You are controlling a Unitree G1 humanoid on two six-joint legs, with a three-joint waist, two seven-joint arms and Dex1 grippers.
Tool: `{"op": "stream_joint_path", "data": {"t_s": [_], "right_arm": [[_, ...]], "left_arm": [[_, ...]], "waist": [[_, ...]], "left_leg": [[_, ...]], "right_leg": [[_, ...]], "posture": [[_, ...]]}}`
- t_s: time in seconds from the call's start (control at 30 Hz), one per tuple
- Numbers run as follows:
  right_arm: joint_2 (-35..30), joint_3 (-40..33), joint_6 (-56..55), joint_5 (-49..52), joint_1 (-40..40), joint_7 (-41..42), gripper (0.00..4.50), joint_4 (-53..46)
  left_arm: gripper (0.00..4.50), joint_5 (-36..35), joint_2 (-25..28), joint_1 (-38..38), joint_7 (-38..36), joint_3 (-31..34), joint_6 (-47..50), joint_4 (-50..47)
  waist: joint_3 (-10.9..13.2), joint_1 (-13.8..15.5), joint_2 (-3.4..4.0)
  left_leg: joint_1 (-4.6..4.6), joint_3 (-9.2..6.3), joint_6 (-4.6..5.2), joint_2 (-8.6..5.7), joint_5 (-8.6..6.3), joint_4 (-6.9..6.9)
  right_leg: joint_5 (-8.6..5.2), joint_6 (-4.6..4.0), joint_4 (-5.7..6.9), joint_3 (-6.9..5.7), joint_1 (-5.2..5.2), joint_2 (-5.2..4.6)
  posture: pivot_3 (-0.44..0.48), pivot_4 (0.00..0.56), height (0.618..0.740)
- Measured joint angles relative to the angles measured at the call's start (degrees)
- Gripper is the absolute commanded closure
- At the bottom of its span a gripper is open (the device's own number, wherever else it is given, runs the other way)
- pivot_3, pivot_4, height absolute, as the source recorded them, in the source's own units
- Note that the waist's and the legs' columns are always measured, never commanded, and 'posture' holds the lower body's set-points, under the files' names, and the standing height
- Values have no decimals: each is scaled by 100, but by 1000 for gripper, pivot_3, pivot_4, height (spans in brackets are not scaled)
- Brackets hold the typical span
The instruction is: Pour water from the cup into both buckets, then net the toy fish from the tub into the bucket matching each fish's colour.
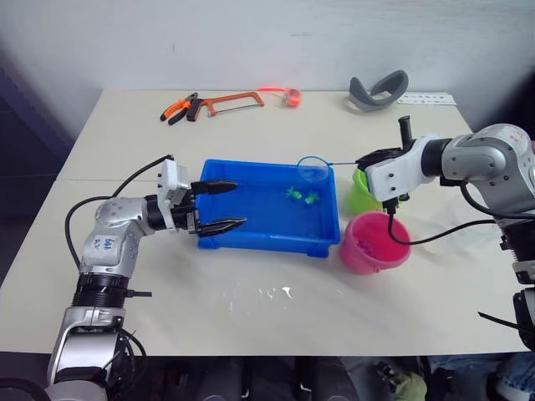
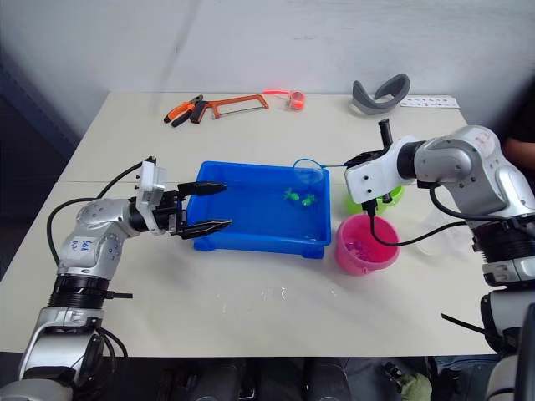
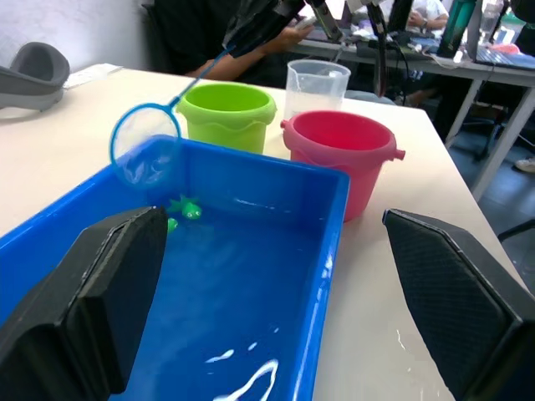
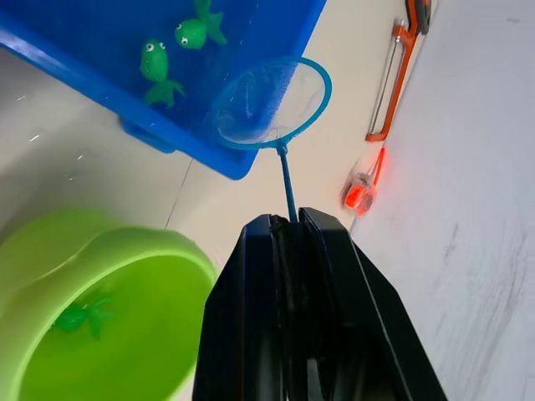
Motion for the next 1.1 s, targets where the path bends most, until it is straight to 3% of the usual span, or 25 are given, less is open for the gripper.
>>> {"op": "stream_joint_path", "data": {"t_s": [0.6,0.77,1.1], "right_arm": [[54,268,1176,-12,248,1213,4500,-936],[54,219,2126,471,501,1712,4500,-1346],[78,-235,5081,1879,1058,2455,4500,-2360]], "left_arm": [[14,25,284,-305,-618,-158,36,11],[14,24,322,-296,-634,-157,52,7],[14,23,382,-205,-632,-154,79,1]], "waist": [[0,13,0],[0,14,0],[0,22,0]], "left_leg": [[-1,-3,0,0,0,-1],[-1,-3,0,0,0,-1],[0,-7,0,0,0,-1]], "right_leg": [[0,0,0,-1,0,1],[0,0,1,-2,1,1],[0,0,1,-3,2,0]], "posture": [[0,150,740],[0,150,740],[0,150,740]]}}
